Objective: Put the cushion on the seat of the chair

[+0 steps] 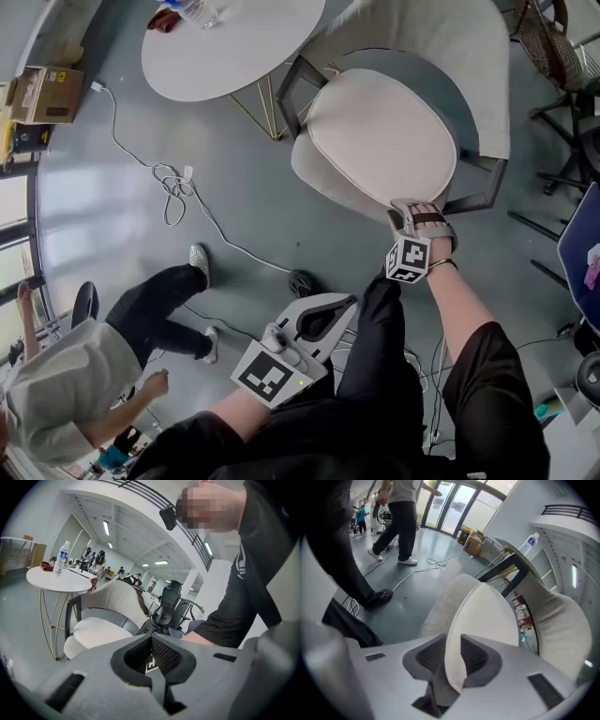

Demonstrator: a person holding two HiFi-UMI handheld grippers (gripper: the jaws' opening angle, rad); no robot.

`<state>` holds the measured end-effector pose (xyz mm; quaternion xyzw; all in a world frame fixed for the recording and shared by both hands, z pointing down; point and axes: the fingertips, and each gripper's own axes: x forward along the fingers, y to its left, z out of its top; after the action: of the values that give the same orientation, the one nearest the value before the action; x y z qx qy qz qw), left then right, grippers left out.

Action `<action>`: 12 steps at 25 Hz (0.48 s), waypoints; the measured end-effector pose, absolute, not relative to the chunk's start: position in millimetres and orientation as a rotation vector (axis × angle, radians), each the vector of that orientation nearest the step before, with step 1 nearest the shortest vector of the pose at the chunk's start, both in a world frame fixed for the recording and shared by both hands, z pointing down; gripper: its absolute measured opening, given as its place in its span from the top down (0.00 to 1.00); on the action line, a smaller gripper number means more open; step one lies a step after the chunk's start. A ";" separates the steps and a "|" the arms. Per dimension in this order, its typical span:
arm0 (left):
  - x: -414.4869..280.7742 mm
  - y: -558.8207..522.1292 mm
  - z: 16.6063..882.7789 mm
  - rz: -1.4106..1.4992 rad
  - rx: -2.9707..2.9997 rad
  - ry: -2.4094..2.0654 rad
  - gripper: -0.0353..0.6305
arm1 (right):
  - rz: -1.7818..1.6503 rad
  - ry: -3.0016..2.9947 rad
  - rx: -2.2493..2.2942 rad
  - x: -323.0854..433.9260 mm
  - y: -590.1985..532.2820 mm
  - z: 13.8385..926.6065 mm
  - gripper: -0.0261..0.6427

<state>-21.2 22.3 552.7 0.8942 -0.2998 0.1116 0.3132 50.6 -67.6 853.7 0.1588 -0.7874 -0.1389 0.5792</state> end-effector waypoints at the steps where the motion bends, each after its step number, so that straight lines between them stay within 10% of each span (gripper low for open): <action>1: -21.0 22.1 551.6 0.293 2.360 -0.795 0.92 | -0.311 -1.828 0.367 52.6 -68.7 859.3 0.82; 12: -11.2 22.4 527.3 0.283 2.360 -0.837 0.92 | -0.198 -1.853 0.395 74.0 -52.4 842.0 0.85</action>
<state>-11.2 22.4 527.3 0.8916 -0.3161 0.1070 0.3061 74.0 -52.4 842.0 0.1691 -0.7926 -0.0846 0.5797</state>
